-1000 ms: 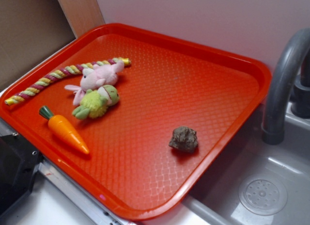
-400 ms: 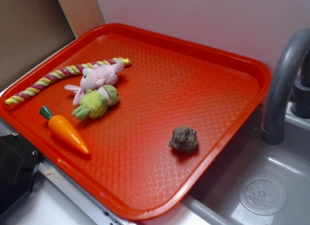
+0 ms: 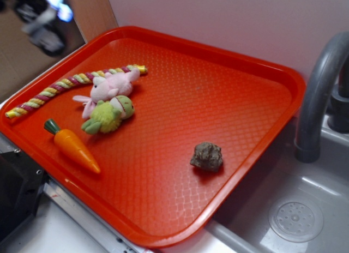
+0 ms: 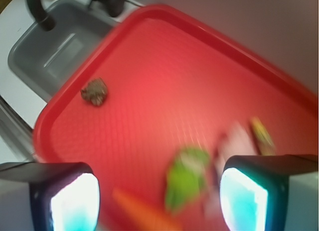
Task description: Grab the rock.
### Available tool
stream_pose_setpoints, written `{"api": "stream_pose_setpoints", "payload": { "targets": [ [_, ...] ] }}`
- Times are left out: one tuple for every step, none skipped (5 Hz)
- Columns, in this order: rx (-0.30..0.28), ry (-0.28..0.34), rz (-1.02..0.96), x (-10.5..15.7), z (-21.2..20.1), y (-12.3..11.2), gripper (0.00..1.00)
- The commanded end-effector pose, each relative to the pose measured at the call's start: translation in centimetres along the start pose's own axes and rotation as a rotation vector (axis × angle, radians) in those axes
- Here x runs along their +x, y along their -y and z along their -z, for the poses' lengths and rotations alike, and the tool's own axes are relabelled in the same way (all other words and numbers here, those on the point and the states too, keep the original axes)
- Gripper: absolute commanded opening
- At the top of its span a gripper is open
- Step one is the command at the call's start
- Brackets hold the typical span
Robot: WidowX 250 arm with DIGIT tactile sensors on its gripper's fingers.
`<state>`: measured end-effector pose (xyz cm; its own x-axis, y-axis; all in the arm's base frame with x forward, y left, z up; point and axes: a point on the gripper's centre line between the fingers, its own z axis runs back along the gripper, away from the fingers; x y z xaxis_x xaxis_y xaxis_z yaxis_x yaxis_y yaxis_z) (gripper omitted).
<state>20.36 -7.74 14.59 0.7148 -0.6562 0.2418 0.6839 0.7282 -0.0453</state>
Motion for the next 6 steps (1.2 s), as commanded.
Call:
{"api": "stream_pose_setpoints", "payload": {
  "targets": [
    [-0.081,-0.021,0.491,3.7,6.8,4.5,1.0],
    [-0.167,-0.041,0.727,3.4,8.4,6.5,1.0],
    [-0.219,-0.088,0.881,3.4,10.1,7.3,1.0],
    [-0.24,-0.132,0.857,4.1,12.0,7.4,1.0],
    [-0.243,-0.157,0.864,4.6,12.9,7.7,1.0],
    [-0.259,-0.172,0.871,4.7,13.7,8.2,1.0]
  ]
}}
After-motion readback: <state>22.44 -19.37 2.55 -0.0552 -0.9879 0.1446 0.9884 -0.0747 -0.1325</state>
